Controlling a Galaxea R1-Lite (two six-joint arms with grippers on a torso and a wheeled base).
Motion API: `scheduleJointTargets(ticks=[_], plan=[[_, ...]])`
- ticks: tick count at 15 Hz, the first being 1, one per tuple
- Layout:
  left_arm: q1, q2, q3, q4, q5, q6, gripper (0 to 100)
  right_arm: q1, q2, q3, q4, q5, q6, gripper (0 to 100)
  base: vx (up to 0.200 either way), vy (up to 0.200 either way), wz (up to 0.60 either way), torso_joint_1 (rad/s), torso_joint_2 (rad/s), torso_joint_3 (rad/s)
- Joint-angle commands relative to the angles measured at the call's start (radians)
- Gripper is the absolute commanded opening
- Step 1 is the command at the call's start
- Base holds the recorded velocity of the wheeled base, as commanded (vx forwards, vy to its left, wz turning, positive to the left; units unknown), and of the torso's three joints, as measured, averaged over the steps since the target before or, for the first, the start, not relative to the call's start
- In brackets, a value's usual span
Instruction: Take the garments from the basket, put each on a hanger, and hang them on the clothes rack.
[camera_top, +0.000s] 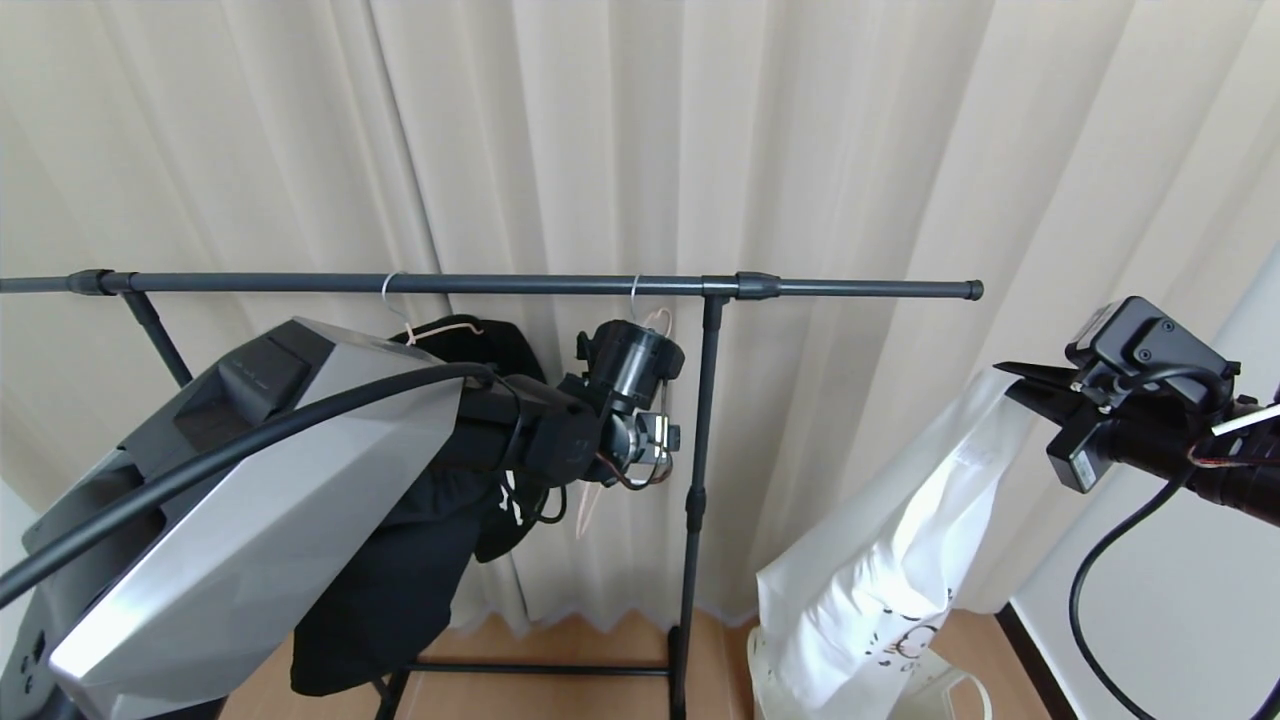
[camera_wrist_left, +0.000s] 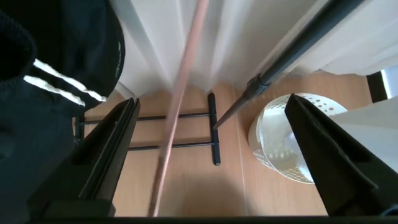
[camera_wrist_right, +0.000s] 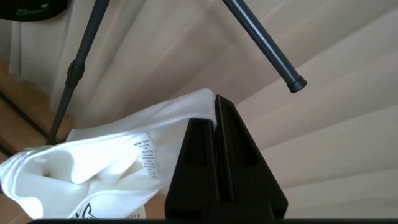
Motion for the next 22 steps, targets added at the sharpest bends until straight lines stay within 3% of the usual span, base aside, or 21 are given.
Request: scheduleJointTargets(ticks=[1,7,8,19,22], plan=[[0.001,0.012,-0.002,-0.002,0.001,0.000,100,0.002,0.002,-0.001,-0.001,0.000,-0.001,0,0.000,0.000,0.00,0.000,0.00,0.000],[0.002,0.015,-0.003,-0.020,0.002,-0.004,100,0.004,0.006,-0.001,-0.001,0.000,-0.002,0,0.000,0.000,0.00,0.000,0.00,0.000],[0.002,0.015,-0.003,-0.035,0.001,-0.003,0,0.004,0.007,0.000,-0.001,0.000,-0.002,0,0.000,0.000,0.00,0.000,0.00,0.000],[0.004,-0.017,0.010,-0.038,0.004,-0.003,0,0.005,0.006,0.002,-0.001,0.000,-0.002,0,0.000,0.000,0.00,0.000,0.00,0.000],[0.001,-0.097,0.078,-0.040,0.004,0.002,0,0.005,0.006,0.002,-0.001,0.000,-0.002,0,0.000,0.000,0.00,0.000,0.00,0.000]])
